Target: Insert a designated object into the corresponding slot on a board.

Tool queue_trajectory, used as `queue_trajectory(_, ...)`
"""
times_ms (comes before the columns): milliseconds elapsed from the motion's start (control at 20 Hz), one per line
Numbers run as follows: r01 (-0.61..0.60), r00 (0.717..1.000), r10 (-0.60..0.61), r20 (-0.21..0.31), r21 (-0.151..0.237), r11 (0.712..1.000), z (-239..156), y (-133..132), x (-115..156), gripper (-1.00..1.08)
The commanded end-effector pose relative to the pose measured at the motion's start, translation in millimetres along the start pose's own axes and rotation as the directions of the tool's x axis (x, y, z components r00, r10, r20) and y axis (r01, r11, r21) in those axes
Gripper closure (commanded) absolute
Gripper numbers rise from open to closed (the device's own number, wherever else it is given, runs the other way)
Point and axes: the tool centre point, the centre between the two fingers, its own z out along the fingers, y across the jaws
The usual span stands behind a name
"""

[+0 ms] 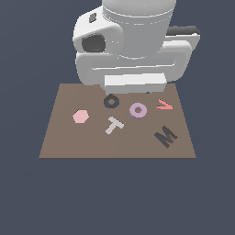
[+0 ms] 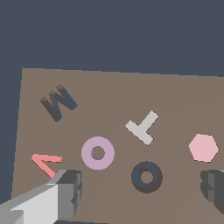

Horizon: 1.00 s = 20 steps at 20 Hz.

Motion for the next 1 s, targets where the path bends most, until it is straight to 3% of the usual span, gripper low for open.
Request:
queue_trajectory(0, 0.0, 1.0, 0.0, 0.0, 0.0, 1.0, 0.0, 0.0, 0.0, -0.92)
queue_trajectory(450, -0.047, 0.999, 0.047, 0.003, -0.002, 0.999, 12.1, -3.7, -3.8, -0.92)
queue_trajectory(950, -0.208, 0.978, 0.208, 0.015, -0.012, 0.978, 54.4, -17.8, -15.6, -0.92)
